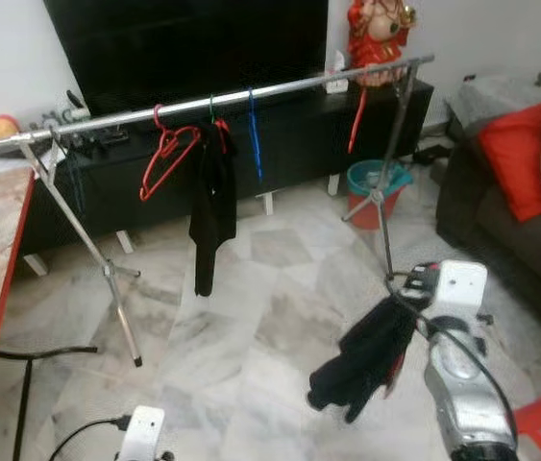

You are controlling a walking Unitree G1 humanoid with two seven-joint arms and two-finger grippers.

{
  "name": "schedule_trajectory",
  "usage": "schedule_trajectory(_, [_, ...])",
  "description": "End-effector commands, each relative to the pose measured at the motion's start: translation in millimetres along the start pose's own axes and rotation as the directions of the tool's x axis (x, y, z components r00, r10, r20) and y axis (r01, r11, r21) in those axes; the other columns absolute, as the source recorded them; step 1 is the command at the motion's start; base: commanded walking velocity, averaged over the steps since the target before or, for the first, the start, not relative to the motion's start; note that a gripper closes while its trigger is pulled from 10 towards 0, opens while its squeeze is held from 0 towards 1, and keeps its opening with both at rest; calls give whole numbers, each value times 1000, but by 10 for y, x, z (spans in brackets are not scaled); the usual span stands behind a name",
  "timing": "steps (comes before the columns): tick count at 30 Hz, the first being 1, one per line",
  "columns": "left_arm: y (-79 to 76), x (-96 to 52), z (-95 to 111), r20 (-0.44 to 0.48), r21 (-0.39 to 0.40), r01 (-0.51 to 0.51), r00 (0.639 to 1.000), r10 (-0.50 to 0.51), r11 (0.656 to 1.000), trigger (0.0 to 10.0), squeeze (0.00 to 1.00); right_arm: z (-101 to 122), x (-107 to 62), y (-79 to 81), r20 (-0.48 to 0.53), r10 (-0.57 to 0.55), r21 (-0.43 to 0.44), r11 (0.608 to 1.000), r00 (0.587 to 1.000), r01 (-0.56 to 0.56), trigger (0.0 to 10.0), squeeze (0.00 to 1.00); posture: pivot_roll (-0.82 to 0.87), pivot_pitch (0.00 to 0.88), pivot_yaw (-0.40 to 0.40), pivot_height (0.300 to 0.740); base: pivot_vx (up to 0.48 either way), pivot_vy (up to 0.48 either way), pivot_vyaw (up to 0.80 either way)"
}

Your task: Hang hanger

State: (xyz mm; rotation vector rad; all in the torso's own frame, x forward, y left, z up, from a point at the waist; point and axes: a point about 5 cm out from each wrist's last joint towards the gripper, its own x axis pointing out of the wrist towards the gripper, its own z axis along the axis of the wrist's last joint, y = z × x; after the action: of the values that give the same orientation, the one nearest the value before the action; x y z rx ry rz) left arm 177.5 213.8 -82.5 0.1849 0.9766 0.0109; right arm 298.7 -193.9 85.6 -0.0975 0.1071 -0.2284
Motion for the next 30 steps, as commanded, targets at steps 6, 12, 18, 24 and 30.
schedule_trajectory(6, [-14, 8, 46, 14, -1, 2, 1000, -2, 1000, 10000, 0, 89, 29, -83, 43, -25, -1, 1000, 999, 25, 10000, 0, -190, 0, 66, 740, 260, 0, 0])
schedule_trajectory(12, [-13, 8, 45, 14, -2, 3, 1000, -3, 1000, 10000, 0, 87, 29, -80, 42, -24, -3, 1000, 999, 24, 10000, 0, -190, 0, 66, 740, 261, 0, 0])
schedule_trajectory(18, [-15, 8, 43, 13, -3, 3, 1000, -3, 1000, 10000, 0, 82, 28, -83, 41, -24, -4, 1000, 999, 24, 10000, 0, -191, 0, 66, 740, 262, 0, 0])
schedule_trajectory(24, [-15, 7, 41, 13, -2, 2, 1000, -2, 1000, 10000, 0, 86, 32, -81, 43, -22, -5, 1000, 999, 23, 10000, 0, -193, 0, 66, 740, 262, 0, 0])
schedule_trajectory(30, [-13, 7, 39, 12, -1, 2, 1000, -2, 1000, 10000, 0, 87, 34, -78, 44, -22, -6, 1000, 999, 22, 10000, 0, -194, 0, 66, 740, 263, 0, 0])
